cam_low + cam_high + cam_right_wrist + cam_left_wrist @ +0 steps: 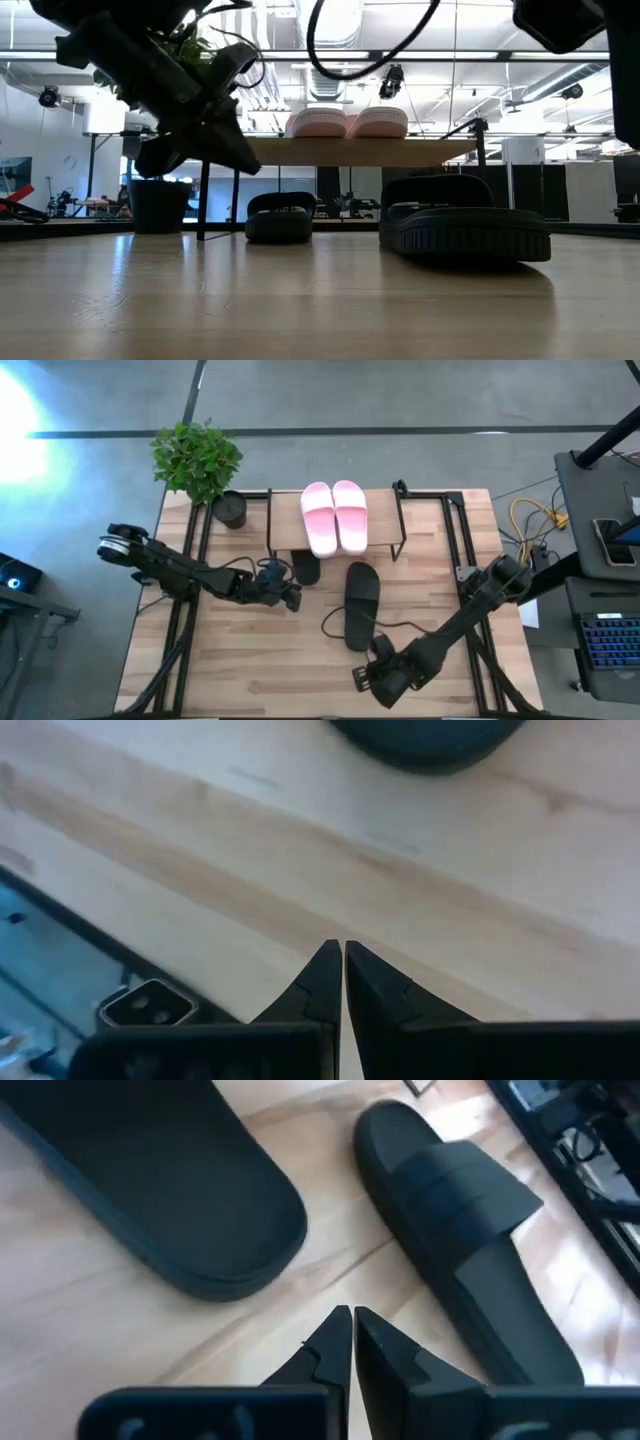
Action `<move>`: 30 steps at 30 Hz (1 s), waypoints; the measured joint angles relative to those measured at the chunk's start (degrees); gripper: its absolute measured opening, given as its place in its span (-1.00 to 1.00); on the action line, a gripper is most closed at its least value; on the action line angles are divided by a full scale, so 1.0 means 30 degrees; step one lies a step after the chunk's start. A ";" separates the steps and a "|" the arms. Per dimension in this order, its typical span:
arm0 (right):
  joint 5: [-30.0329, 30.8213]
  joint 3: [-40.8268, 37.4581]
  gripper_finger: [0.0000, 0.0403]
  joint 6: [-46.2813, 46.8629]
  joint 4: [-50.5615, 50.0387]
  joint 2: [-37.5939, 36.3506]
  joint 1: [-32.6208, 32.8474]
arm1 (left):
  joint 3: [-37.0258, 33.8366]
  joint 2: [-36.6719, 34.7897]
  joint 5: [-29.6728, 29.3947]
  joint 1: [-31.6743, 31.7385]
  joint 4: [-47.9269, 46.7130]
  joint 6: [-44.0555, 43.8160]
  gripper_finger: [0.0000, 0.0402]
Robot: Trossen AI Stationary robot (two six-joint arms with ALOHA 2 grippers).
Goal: Pick and place slides into the shelf
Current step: Put the black slipper under the shelf
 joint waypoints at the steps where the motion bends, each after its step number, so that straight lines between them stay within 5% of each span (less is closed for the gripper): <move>1: -0.0001 0.0000 -0.95 0.0014 0.0403 0.0111 0.0000 | 0.0027 0.0060 0.0046 0.0000 -0.0073 0.0026 -0.99; 13: 0.1391 -0.0226 -0.95 -0.0593 0.0288 0.0930 -0.1115 | 0.0051 -0.0944 0.0231 -0.0020 -0.0250 0.2592 -0.99; 20: -0.0094 -0.0219 -0.95 -0.2969 0.0560 0.2309 -0.2042 | -0.0013 -0.3014 0.0420 -0.0300 -0.0262 0.5190 -0.99; 30: 0.1122 -0.0240 -0.95 -0.3760 -0.3378 0.2155 -0.3098 | -0.0110 -0.6457 -0.0253 -0.0415 -0.0406 0.7655 -0.99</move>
